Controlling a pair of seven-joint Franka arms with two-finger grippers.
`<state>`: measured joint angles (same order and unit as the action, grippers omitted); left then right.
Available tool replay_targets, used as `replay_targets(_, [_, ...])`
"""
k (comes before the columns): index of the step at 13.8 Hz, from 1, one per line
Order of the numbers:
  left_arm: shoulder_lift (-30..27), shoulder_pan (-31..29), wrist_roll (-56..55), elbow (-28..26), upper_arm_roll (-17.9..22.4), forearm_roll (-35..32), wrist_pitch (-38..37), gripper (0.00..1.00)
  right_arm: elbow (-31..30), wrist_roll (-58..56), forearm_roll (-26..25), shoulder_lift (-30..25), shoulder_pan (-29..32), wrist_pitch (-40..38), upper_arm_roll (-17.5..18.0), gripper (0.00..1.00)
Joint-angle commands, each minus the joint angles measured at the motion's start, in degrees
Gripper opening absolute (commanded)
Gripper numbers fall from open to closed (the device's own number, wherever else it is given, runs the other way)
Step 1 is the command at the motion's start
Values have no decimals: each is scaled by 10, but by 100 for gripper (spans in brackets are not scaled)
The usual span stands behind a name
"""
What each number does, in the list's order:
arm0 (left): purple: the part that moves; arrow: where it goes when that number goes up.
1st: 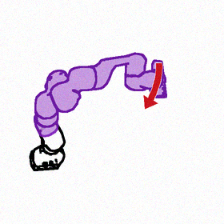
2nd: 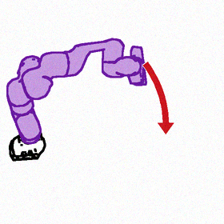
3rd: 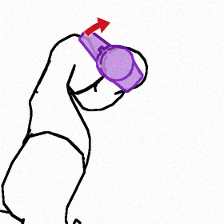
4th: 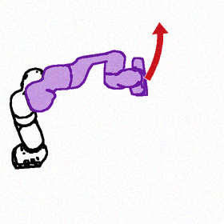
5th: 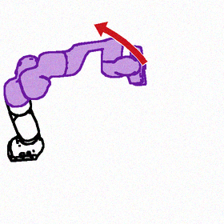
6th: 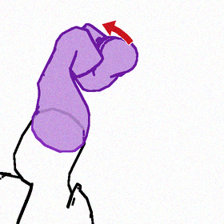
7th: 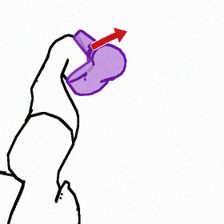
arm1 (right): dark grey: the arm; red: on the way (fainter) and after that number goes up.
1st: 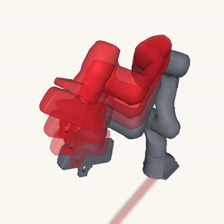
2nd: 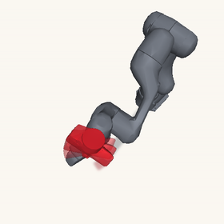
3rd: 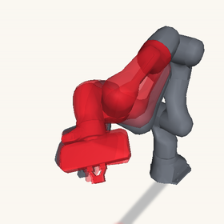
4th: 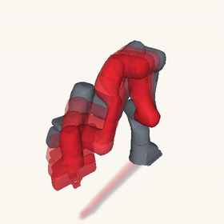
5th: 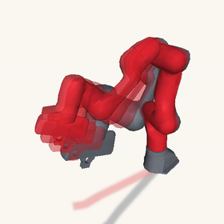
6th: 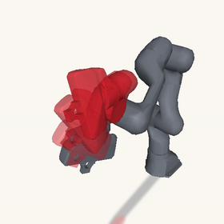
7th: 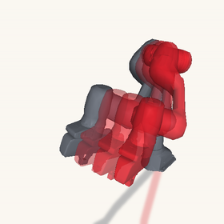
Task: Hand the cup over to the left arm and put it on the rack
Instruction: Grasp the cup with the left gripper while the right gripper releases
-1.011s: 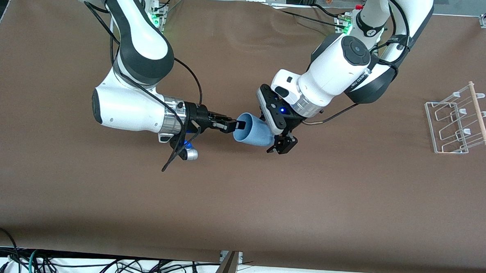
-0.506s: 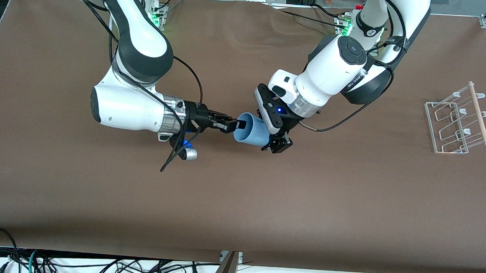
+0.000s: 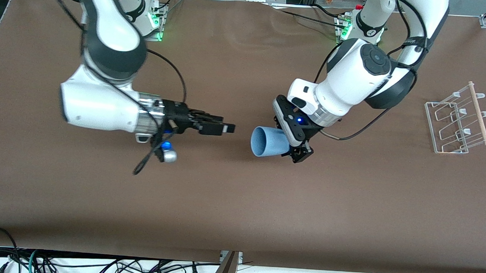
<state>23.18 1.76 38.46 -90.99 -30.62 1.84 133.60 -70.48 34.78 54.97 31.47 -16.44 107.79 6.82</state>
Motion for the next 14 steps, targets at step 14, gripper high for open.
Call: replay_targets(14, [-129,-197,-1,27,10,-174,-552,0,29,-180,-501,-57,77,-167,-29,100])
